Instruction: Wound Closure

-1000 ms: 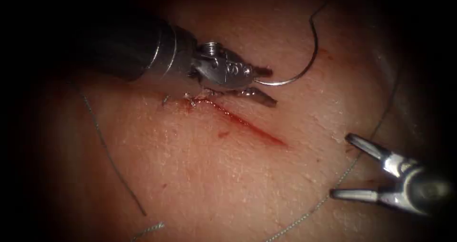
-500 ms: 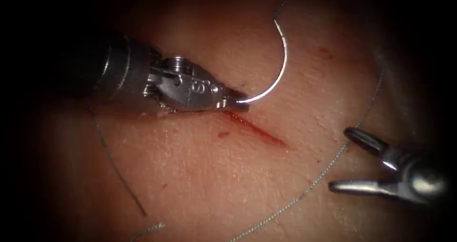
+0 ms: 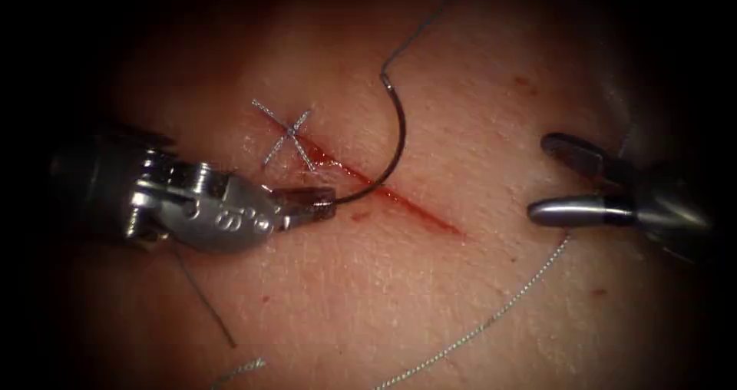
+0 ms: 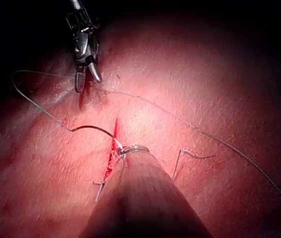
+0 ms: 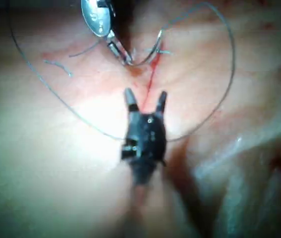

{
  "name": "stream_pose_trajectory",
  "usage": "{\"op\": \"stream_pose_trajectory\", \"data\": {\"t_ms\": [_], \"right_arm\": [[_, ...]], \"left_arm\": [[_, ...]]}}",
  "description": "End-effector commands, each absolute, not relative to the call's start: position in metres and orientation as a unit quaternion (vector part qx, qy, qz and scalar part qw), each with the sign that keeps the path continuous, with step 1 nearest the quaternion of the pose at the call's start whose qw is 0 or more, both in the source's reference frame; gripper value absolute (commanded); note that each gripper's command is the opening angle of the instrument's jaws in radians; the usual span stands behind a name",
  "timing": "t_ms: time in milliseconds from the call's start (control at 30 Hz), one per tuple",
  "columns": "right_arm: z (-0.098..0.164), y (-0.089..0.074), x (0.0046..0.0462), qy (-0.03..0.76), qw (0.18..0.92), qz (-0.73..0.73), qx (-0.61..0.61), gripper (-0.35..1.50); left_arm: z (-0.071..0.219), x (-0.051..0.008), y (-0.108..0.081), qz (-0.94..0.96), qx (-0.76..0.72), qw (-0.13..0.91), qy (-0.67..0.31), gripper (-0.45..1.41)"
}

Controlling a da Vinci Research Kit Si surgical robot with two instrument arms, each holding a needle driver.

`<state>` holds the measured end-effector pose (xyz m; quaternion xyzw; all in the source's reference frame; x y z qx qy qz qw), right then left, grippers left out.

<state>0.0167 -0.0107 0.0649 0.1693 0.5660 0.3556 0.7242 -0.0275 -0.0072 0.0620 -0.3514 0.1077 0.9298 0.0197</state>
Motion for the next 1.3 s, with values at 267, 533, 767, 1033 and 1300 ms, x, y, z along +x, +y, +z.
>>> {"op": "stream_pose_trajectory", "data": {"t_ms": [267, 533, 767, 1033, 1300], "right_arm": [[0.064, -0.010, 0.0216, 0.591, 0.703, 0.331, 0.214, 0.96], [0.064, -0.008, 0.0248, 0.600, 0.708, 0.317, 0.194, 0.96], [0.065, -0.008, 0.0263, 0.583, 0.731, 0.304, 0.182, 0.96], [0.067, -0.008, 0.0281, 0.572, 0.743, 0.300, 0.176, 0.96], [0.068, -0.009, 0.0291, 0.558, 0.756, 0.291, 0.179, -0.35]], "left_arm": [[0.063, -0.0278, -0.008, 0.925, -0.360, -0.004, 0.122, -0.45], [0.062, -0.0280, -0.008, 0.922, -0.364, -0.019, 0.129, -0.45], [0.062, -0.0279, -0.009, 0.922, -0.364, -0.024, 0.132, -0.45], [0.061, -0.0281, -0.009, 0.920, -0.365, -0.030, 0.140, -0.45], [0.061, -0.0280, -0.009, 0.920, -0.364, -0.034, 0.143, -0.45]]}}
